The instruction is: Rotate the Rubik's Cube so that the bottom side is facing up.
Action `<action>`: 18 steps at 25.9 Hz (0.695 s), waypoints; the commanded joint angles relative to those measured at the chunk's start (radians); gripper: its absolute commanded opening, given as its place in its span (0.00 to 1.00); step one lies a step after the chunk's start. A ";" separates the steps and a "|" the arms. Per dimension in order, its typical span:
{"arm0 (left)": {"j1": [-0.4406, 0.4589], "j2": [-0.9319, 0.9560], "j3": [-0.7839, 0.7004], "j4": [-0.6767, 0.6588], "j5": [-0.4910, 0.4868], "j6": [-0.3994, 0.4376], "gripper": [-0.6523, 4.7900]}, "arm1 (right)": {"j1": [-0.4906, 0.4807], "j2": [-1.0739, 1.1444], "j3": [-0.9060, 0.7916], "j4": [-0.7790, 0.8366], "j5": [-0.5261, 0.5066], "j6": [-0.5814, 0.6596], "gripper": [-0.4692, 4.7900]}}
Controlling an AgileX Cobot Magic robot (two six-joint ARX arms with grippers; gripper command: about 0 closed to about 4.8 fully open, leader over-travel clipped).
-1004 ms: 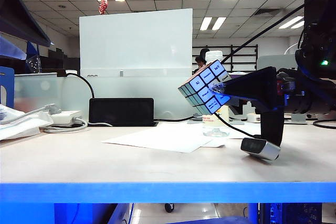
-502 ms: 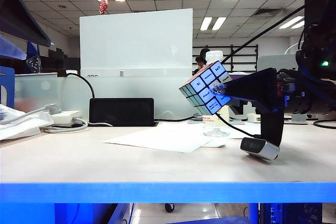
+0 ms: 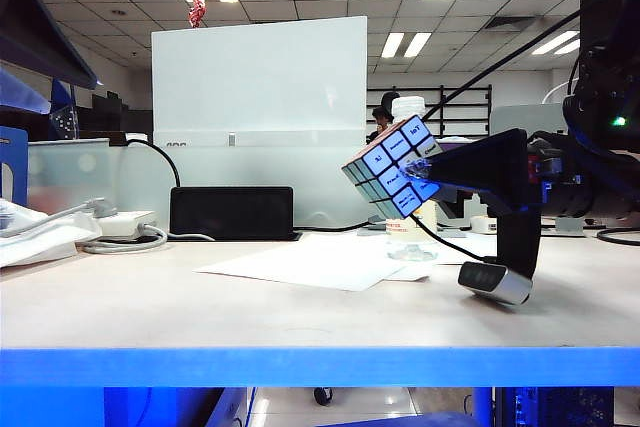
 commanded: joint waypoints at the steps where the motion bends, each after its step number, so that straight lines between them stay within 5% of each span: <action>1: 0.001 -0.002 0.005 0.009 0.001 0.000 0.65 | -0.004 0.025 -0.016 -0.054 0.019 0.020 0.57; 18: 0.001 -0.002 0.006 0.049 -0.003 0.000 0.65 | -0.006 0.025 -0.016 -0.043 0.020 -0.005 0.57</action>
